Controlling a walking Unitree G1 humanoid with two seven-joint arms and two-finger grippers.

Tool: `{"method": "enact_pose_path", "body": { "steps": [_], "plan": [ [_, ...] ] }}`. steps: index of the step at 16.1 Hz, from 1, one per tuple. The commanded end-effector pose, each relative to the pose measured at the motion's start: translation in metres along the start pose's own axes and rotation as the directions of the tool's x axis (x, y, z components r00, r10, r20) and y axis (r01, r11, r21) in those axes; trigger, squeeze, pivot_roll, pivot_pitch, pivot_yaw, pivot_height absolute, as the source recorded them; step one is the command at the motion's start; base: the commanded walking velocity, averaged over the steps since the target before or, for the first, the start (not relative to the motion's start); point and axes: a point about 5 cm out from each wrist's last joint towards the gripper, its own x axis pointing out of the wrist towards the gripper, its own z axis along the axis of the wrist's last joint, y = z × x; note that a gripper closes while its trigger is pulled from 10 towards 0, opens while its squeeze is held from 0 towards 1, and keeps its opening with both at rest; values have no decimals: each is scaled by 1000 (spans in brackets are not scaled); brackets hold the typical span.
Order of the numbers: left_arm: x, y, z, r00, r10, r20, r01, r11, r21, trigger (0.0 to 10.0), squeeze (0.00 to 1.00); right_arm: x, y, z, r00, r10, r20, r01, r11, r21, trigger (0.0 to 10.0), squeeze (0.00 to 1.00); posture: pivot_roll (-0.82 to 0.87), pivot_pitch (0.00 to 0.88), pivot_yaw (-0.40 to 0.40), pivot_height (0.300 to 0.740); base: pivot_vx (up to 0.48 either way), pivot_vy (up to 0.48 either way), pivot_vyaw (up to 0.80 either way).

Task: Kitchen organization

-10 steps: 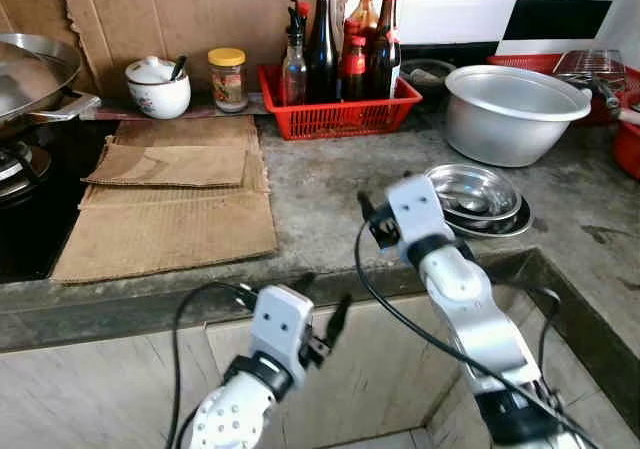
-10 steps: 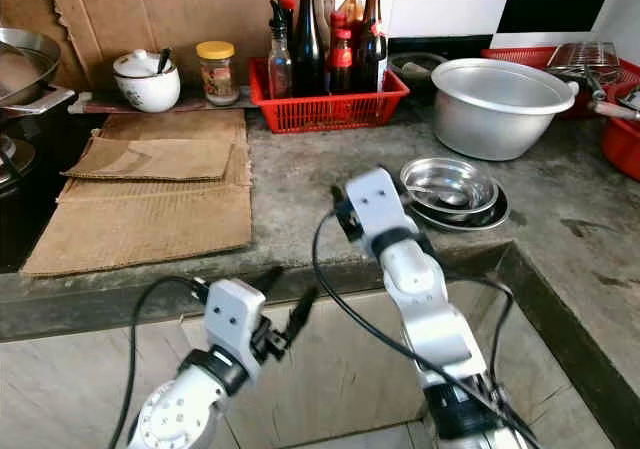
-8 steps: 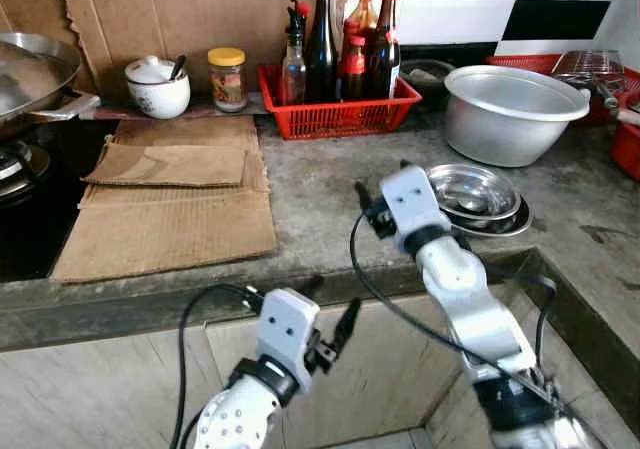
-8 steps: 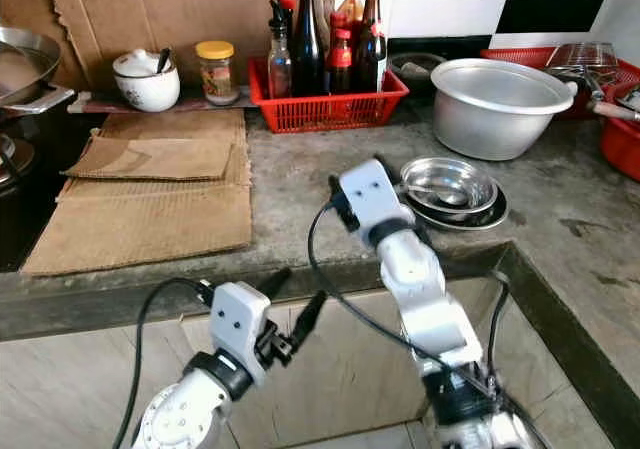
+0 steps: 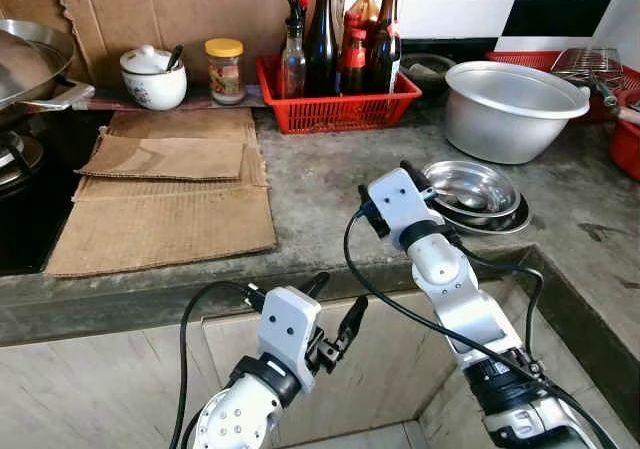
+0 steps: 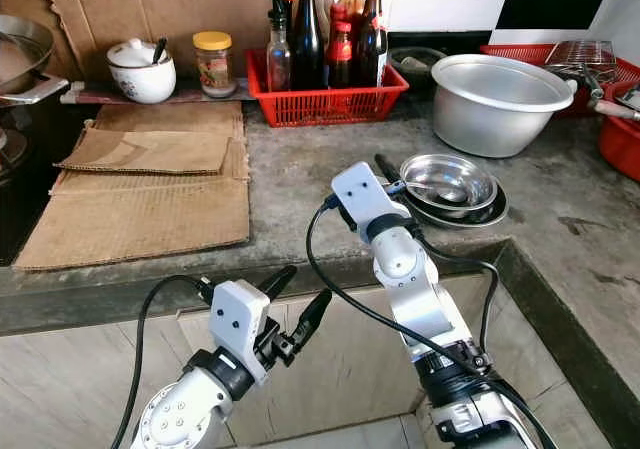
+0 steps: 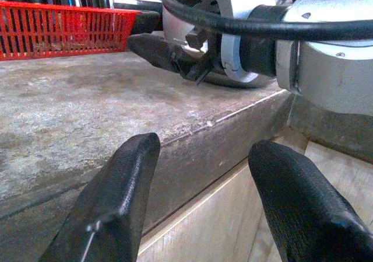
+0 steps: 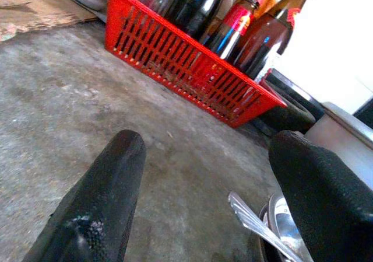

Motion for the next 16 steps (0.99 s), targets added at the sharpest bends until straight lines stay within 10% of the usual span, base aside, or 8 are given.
{"method": "enact_pose_path", "body": {
  "steps": [1,16],
  "plan": [
    [1,-1,6,1000,-2,22,2,1000,0,10000,0,4,-6,1,999,-33,-7,33,999,28,10000,0,65,101,-87,740,0,0,0],
    [1,0,9,999,16,29,-16,1000,5,10000,0,16,-6,3,999,-37,-24,37,999,-17,10000,0,64,113,-92,740,0,0,-105]
  ]
}}
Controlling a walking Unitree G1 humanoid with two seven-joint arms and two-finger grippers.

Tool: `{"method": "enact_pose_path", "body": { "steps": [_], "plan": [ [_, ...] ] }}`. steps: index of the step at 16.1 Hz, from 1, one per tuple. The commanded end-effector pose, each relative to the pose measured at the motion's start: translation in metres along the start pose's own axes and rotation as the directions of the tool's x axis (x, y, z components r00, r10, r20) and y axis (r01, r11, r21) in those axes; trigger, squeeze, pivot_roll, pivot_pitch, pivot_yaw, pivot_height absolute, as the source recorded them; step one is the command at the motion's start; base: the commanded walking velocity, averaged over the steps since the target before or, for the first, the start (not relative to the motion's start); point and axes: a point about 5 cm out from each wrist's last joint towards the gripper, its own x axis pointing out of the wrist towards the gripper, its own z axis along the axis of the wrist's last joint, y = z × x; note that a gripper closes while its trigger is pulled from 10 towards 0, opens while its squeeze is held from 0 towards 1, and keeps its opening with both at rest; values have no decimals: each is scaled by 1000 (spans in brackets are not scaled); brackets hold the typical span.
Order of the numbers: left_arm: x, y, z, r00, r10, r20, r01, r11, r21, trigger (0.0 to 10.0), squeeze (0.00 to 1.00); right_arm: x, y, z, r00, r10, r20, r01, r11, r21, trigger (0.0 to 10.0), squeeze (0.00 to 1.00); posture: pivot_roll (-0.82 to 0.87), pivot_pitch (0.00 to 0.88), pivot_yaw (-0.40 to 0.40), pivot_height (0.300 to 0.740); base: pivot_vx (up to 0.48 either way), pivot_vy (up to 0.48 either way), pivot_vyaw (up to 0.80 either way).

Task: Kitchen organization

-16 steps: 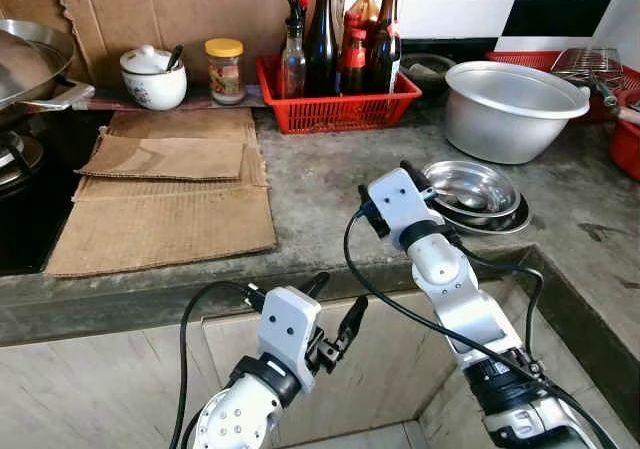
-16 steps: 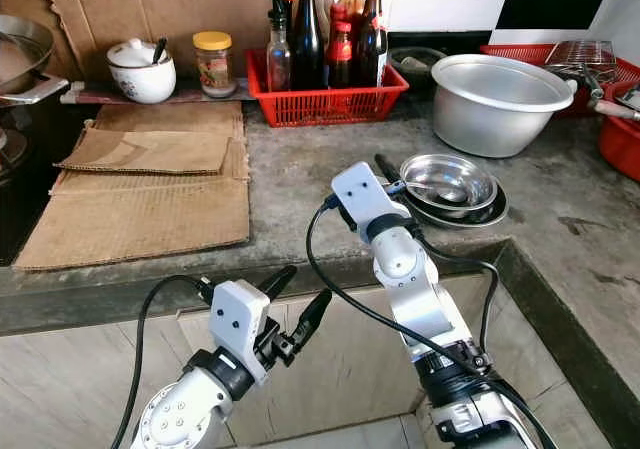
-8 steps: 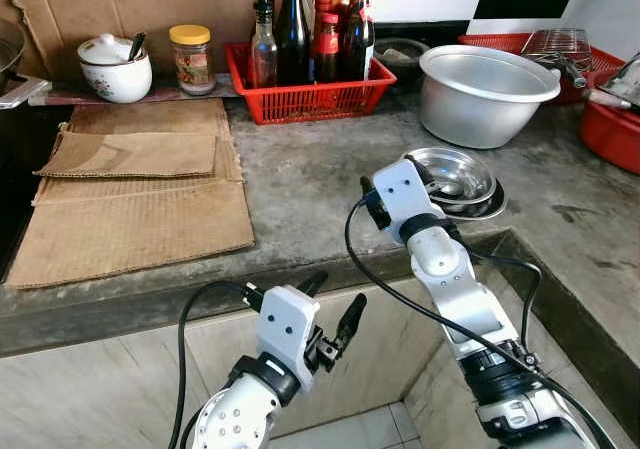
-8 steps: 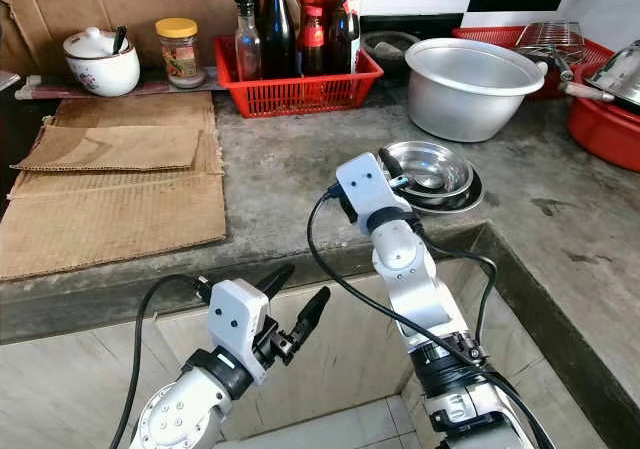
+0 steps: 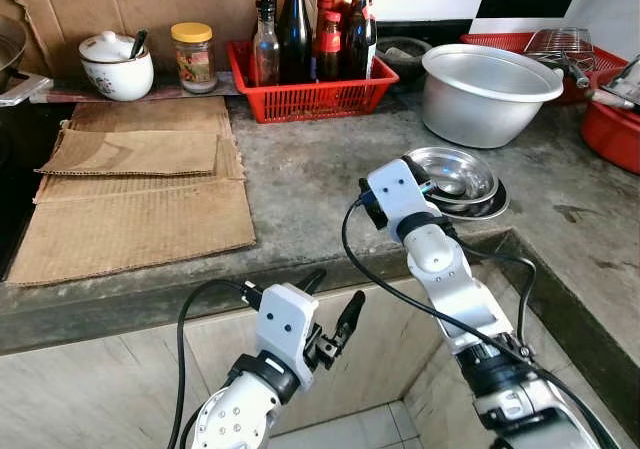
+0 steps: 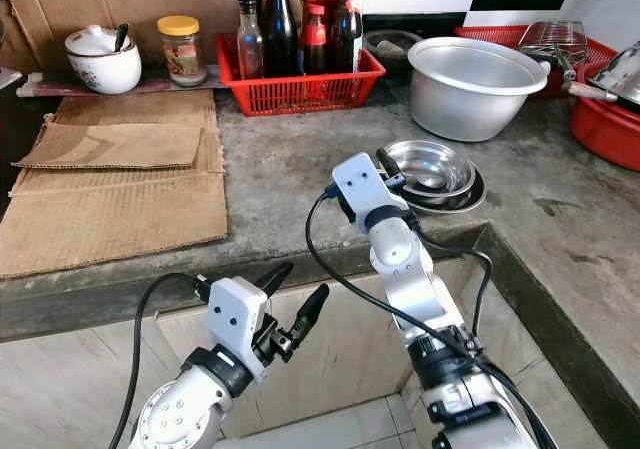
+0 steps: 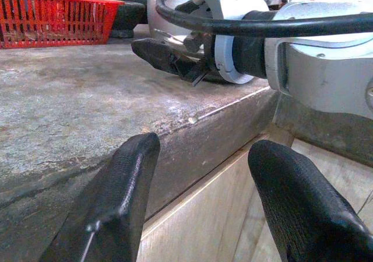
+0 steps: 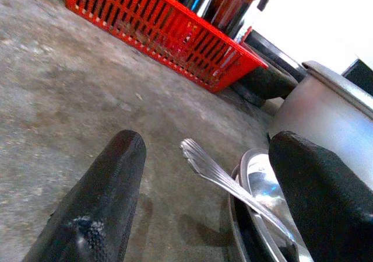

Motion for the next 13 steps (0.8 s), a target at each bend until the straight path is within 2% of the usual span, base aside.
{"method": "enact_pose_path", "body": {
  "steps": [1,4,5,6,13],
  "plan": [
    [1,-2,7,1000,-6,22,6,1000,2,10000,0,3,-5,4,1000,-18,12,18,1000,-19,10000,0,65,114,-94,740,0,0,0],
    [0,-2,7,1000,-3,22,3,1000,3,10000,0,10,-4,7,1000,-29,11,29,999,-25,10000,0,67,114,-96,740,0,0,0],
    [0,-2,6,1000,-1,21,1,1000,4,10000,0,12,-4,7,1000,-28,10,29,999,-27,6431,0,67,116,-102,740,0,0,0],
    [0,-2,6,1000,1,20,-2,1000,4,10000,0,13,-4,7,1000,-26,10,26,999,-31,0,0,67,116,-102,740,0,0,0],
    [0,-1,6,1000,9,19,-9,1000,7,10000,0,15,-4,7,1000,-25,5,25,999,-35,0,0,68,116,-105,740,0,0,0]
  ]
}}
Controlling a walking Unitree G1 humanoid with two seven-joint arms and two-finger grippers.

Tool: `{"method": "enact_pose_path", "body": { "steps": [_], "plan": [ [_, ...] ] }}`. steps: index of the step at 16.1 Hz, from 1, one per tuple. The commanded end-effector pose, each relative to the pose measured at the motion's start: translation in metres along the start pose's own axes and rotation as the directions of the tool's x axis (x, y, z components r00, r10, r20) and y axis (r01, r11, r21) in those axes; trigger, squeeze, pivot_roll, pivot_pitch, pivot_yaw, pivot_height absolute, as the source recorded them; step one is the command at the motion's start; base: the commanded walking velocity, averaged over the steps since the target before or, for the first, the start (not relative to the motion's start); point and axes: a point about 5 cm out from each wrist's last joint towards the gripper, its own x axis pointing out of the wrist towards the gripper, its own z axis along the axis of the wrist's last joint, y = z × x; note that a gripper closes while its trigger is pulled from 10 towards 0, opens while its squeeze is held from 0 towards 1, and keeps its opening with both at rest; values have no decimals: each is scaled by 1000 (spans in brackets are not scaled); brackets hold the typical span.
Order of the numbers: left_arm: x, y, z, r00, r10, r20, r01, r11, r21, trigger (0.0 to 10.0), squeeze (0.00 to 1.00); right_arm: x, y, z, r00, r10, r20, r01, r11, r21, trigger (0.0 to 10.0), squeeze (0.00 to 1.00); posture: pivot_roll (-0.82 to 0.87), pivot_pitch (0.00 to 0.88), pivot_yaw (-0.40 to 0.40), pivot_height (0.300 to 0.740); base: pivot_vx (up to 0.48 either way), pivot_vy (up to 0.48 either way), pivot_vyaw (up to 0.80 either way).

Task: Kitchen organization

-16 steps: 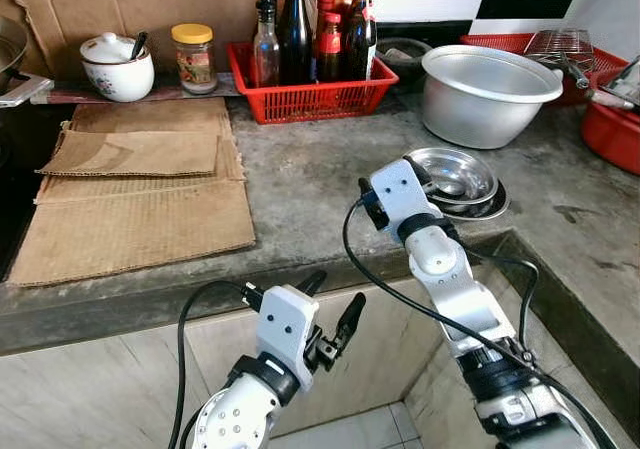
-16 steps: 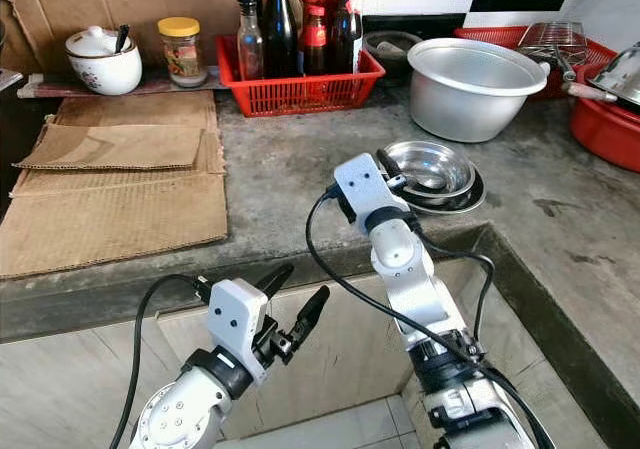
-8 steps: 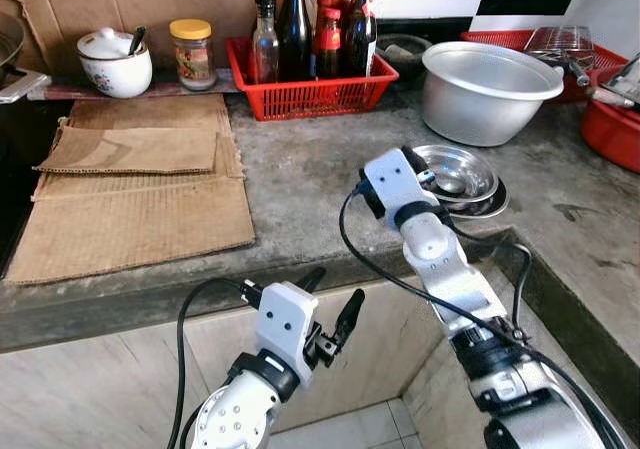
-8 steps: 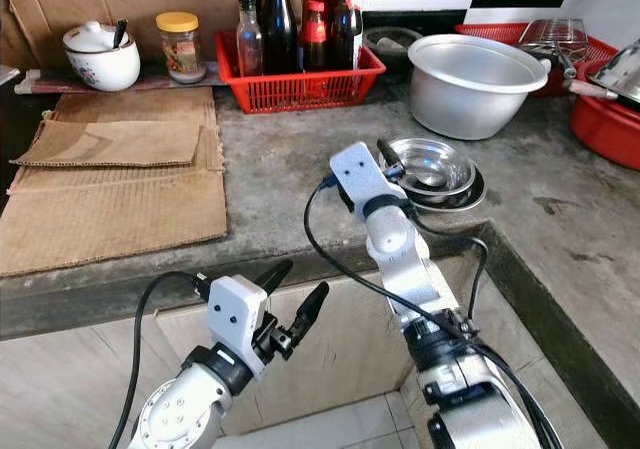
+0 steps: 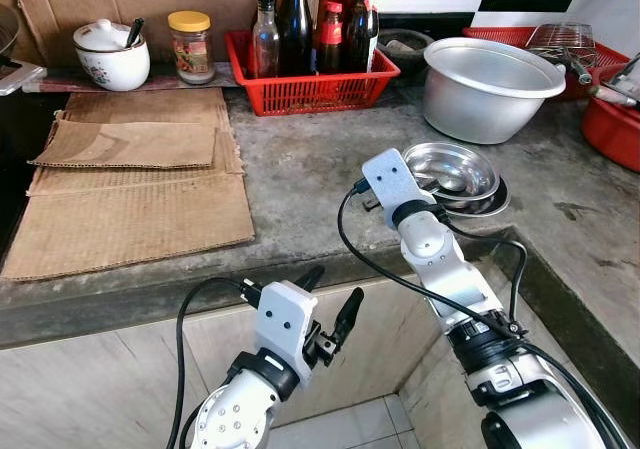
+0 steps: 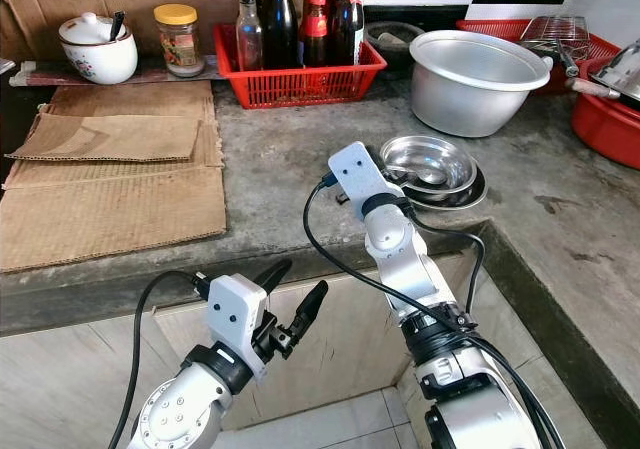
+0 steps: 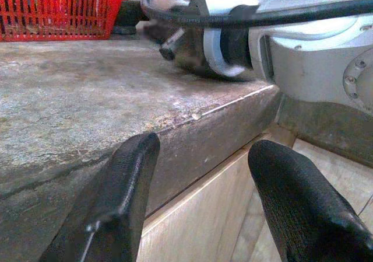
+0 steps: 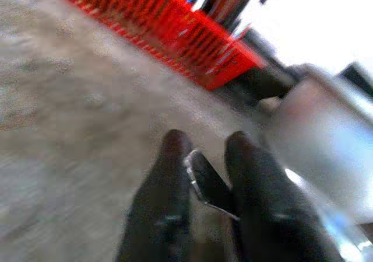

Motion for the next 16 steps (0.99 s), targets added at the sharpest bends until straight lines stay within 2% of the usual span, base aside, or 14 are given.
{"method": "enact_pose_path", "body": {
  "steps": [1,5,7,8,9,11,12,13,14,15,16],
  "plan": [
    [0,-1,6,1000,1,19,-1,1000,8,10000,0,1,0,-1,1000,7,-7,-7,1000,9,0,0,68,116,-104,740,0,0,0],
    [1,0,6,1000,4,20,-5,1000,14,10000,0,2,-2,-1,1000,-8,2,8,1000,6,0,0,67,110,-103,740,0,0,0],
    [2,0,5,1000,4,21,-4,1000,17,10000,0,0,-12,4,997,-66,45,66,998,3,0,0,69,100,-104,740,0,0,0],
    [3,1,6,1000,5,22,-6,1000,20,10000,0,-2,-24,13,983,-150,105,148,989,24,0,0,70,97,-103,740,0,0,0],
    [3,1,6,1000,6,23,-6,1000,21,10000,0,-3,-28,17,975,-183,130,180,983,32,0,0,70,97,-103,740,0,0,0],
    [4,3,6,1000,12,27,-13,1000,27,10000,0,-19,-48,42,908,-316,277,298,949,104,0,0,70,80,-98,740,0,0,0],
    [5,4,6,999,13,29,-14,999,29,10000,0,-27,-53,46,889,-346,301,316,938,146,0,0,68,75,-93,740,0,0,0],
    [6,5,7,999,13,32,-14,999,33,10000,0,-37,-59,50,867,-384,316,339,921,189,0,0,65,65,-93,740,0,0,0],
    [6,5,6,999,13,32,-14,999,34,10000,0,-41,-61,51,861,-395,319,345,916,205,0,0,66,64,-92,740,0,0,0],
    [7,7,6,999,14,33,-15,999,37,10000,0,-48,-65,54,851,-419,315,349,902,255,0,0,63,53,-86,740,0,0,0],
    [9,9,5,999,15,34,-16,999,40,10000,0,-56,-68,51,855,-452,256,345,863,369,0,0,59,44,-83,740,0,0,0]
  ]
}}
